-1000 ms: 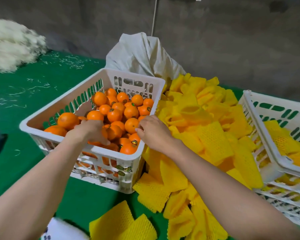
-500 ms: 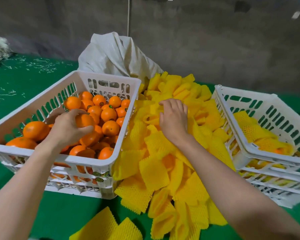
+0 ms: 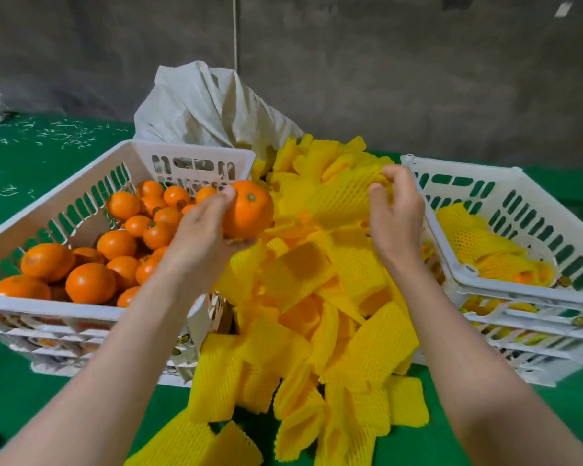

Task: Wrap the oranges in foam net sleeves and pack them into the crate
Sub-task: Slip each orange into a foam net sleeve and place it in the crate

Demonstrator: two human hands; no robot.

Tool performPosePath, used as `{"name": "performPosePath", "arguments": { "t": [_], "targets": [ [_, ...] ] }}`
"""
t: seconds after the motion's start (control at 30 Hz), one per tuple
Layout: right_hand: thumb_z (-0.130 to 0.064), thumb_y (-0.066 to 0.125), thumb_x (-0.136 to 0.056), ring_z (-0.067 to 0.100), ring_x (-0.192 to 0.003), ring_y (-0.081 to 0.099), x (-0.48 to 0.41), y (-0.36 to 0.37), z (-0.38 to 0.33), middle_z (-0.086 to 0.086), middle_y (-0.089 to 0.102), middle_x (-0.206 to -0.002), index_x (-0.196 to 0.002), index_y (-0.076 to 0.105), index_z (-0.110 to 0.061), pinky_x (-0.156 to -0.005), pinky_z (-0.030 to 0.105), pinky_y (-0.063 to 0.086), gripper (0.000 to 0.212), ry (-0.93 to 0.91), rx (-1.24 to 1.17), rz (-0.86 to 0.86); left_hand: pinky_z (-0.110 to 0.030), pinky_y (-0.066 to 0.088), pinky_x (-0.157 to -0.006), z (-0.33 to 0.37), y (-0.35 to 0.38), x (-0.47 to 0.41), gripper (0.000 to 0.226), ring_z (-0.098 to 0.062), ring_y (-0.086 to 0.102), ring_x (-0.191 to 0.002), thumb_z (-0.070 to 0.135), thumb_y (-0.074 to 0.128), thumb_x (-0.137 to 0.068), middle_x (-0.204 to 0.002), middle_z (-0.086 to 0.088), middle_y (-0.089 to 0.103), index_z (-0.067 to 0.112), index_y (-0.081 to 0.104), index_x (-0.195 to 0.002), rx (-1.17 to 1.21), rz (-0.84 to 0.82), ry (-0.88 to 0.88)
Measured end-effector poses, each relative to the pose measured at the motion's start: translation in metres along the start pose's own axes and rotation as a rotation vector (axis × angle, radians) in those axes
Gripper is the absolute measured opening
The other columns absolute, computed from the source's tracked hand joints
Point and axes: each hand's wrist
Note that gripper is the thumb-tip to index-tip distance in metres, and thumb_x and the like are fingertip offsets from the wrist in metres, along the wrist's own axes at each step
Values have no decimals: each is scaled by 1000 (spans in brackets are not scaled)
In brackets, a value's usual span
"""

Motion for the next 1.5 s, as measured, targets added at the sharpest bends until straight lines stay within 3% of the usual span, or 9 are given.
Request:
{"name": "performPosePath", "arguments": {
  "t": [0.1, 0.27, 0.5, 0.7, 0.83, 1.0, 1.17, 1.3, 1.5],
  "targets": [
    [1, 42, -86, 9, -70, 50, 16, -20, -13, -2, 52, -72, -82, 56, -14, -67, 26, 41, 21, 333, -529, -170, -37, 59, -60, -17, 30, 8, 14, -22, 73, -79, 32, 48, -96, -116, -11, 57, 22, 53, -104, 400, -115, -268],
    [-2, 48, -71, 17, -67, 60, 51, -34, -12, 7, 63, -73, -85, 59, -6, -65, 27, 48, 19, 642, -844, -599, -38, 57, -62, -44, 71, 16, 25, -29, 65, -83, 22, 55, -91, -111, -19, 62, 11, 56, -113, 469, -92, -395],
    [15, 34, -88, 9, -77, 50, 79, -27, -13, 0, 56, -80, -92, 55, -10, -69, 19, 40, 33, 596, -643, -864, -10, 43, -41, -63, 87, 30, 38, 8, 58, -45, 5, 50, -93, -77, 8, 59, 12, 49, -131, 155, -153, -274],
    [11, 40, -92, 21, -62, 38, 79, -26, -11, 12, 48, -67, -89, 56, -15, -58, 28, 26, 30, 433, -395, -725, -4, 44, -56, -64, 83, 34, 37, 8, 55, -72, 13, 52, -94, -102, 8, 58, 23, 50, -129, 103, -109, -234],
    [6, 46, -92, -4, -56, 52, 72, -19, -2, -18, 59, -62, -86, 58, -18, -56, 10, 34, 28, 270, -226, -480, -40, 49, -82, -61, 81, 33, 29, -30, 62, -98, 14, 52, -94, -113, -12, 64, 27, 56, -121, 244, -119, -274],
    [-9, 47, -95, 35, -62, 57, 68, -6, 1, 12, 64, -72, -82, 54, -36, -58, 48, 48, 31, 283, -155, -258, -47, 48, -92, -55, 81, 25, 44, -28, 60, -110, 39, 59, -77, -122, -10, 60, 26, 54, -119, 333, -221, -269],
    [-18, 46, -97, 17, -70, 61, 63, -1, -5, -13, 59, -72, -82, 47, -42, -62, 44, 49, 28, 249, -31, -167, -21, 55, -70, -53, 74, 15, 63, -6, 67, -92, 30, 68, -68, -121, -2, 59, 27, 49, -128, 72, -303, -63],
    [-24, 45, -98, 17, -71, 55, 64, -1, -11, -3, 58, -76, -89, 52, -29, -63, 46, 44, 12, 260, -264, -143, -30, 56, -72, -54, 77, 6, 59, -20, 69, -89, 33, 63, -75, -112, -15, 66, 7, 53, -127, 340, -190, -191],
    [-17, 43, -98, 4, -50, 34, 76, 10, -18, -13, 45, -59, -87, 51, -23, -49, 31, 26, 14, 257, -270, -137, -31, 46, -65, -59, 81, 1, 46, -13, 56, -55, 55, 49, -77, -60, -2, 55, 16, 61, -58, 723, -304, -401]
  ]
}}
Point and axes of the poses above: each hand's wrist, its own x-axis away from the middle knuckle, its own y-axis out of the palm, z = x × y
